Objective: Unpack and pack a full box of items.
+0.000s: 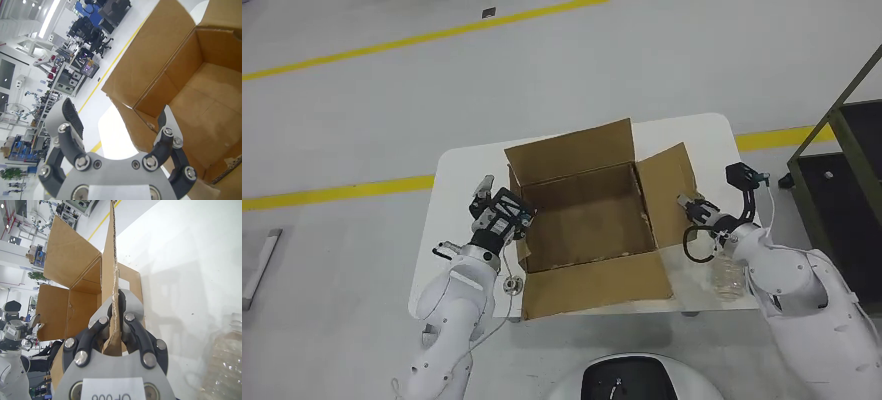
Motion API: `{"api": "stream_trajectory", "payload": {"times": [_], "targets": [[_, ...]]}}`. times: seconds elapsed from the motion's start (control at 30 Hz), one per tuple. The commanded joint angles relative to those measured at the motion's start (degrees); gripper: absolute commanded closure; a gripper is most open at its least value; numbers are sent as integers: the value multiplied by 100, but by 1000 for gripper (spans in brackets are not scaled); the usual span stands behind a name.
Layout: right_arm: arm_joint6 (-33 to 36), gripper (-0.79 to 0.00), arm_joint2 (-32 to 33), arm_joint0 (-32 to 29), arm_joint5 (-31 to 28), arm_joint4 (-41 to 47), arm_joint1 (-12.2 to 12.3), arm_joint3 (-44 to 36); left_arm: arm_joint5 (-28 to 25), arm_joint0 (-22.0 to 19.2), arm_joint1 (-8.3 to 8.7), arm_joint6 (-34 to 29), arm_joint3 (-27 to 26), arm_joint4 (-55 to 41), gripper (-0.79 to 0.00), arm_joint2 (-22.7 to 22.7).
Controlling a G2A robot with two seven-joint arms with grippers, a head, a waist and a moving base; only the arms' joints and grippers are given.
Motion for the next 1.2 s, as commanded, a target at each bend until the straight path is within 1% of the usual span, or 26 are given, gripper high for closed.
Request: {"api": "stream_trajectory", "payload": {"times": [0.0,0.17,0.63,1.0,1.17], "targets": [[-31,0,6,-21,12,-41,7,-13,-18,-24,6,-84,117,221,-785,-27],[-78,0,-15,-84,26,-124,23,-40,-35,-40,19,-141,339,487,-785,-125],[-91,0,-70,-104,71,-204,56,73,-15,-31,23,-248,509,724,-785,-353],[-82,0,-120,-86,53,-258,81,105,-132,-37,14,-302,668,939,-785,-324],[-91,0,-132,-101,56,-278,92,109,-83,-22,0,-282,707,892,-785,-334]]}}
